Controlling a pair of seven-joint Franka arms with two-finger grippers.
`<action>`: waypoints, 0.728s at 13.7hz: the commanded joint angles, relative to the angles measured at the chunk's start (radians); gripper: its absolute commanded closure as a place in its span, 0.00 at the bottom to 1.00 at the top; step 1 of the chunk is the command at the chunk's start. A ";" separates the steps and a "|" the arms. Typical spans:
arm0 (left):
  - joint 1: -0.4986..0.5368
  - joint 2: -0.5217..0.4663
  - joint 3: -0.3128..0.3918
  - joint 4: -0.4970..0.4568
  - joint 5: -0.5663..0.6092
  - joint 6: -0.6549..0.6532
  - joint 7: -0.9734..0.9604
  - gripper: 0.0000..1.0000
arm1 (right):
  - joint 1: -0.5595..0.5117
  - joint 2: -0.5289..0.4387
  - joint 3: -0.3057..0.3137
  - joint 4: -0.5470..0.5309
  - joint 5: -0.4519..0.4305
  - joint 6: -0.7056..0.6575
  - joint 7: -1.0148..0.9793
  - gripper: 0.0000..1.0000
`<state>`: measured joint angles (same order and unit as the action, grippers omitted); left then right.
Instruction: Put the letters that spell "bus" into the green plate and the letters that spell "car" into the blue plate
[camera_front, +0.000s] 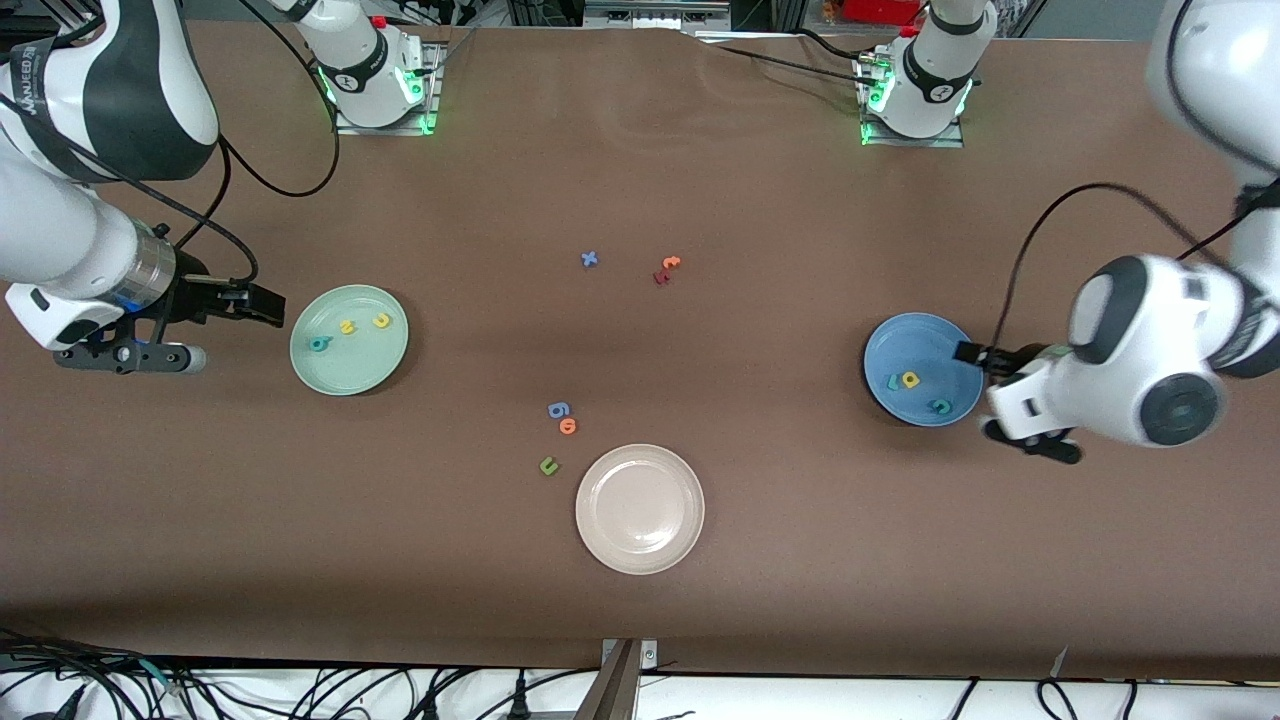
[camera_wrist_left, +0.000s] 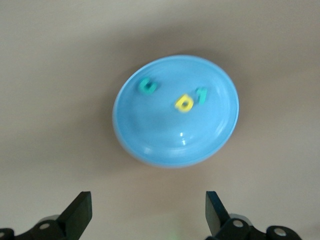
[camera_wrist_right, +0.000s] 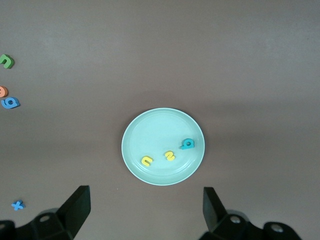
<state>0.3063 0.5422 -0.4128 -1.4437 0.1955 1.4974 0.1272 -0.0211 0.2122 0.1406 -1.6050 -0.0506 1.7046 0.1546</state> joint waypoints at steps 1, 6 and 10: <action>0.020 -0.047 -0.004 0.064 -0.030 -0.128 0.019 0.00 | 0.001 -0.022 -0.001 -0.026 -0.014 0.013 0.000 0.01; 0.030 -0.109 0.002 0.143 -0.024 -0.250 0.014 0.00 | 0.001 -0.022 -0.001 -0.026 -0.014 0.013 0.000 0.01; -0.088 -0.230 0.148 0.080 -0.048 -0.223 -0.064 0.00 | 0.000 -0.022 -0.001 -0.026 -0.014 0.013 -0.001 0.01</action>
<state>0.2974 0.3971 -0.3583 -1.3000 0.1842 1.2629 0.1071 -0.0212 0.2123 0.1403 -1.6070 -0.0508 1.7065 0.1546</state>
